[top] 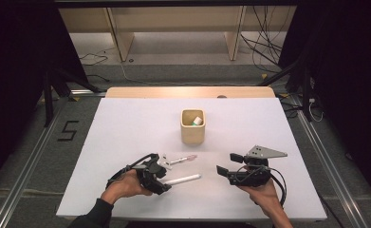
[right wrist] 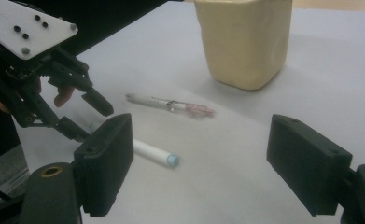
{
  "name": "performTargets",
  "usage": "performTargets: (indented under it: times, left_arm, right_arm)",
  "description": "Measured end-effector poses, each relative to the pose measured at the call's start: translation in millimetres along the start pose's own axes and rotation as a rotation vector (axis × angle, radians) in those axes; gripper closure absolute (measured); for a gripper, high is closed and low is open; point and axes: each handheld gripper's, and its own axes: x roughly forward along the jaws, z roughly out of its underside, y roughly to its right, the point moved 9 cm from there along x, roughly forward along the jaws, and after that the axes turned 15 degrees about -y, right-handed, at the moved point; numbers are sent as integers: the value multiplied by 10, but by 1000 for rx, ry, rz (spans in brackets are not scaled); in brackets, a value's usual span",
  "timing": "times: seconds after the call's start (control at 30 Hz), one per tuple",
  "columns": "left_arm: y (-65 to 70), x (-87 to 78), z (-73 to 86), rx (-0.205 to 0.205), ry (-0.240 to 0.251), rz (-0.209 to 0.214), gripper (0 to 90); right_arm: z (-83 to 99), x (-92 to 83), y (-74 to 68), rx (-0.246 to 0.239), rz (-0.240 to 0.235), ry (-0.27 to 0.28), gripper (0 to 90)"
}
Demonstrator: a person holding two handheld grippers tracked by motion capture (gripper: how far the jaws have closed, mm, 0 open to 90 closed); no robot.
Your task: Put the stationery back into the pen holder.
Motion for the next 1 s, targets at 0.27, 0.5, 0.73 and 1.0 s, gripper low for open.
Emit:
performTargets:
  times: [0.27, 0.5, 0.73, 1.0]
  left_arm:
    - [16, 42, -39, 22, -32, -4, 563]
    - [-10, 69, -58, 42, -68, -5, 607]
    - [-12, 99, -75, 52, -100, -13, 641]
    - [12, 114, -100, 83, -156, -13, 686]
  right_arm:
    - [65, 30, -36, -5, -9, -17, 236]
    - [99, 37, -46, -4, -13, -23, 236]
    - [124, 48, -57, -8, -17, -31, 238]
    - [140, 47, -55, -5, -17, -33, 240]
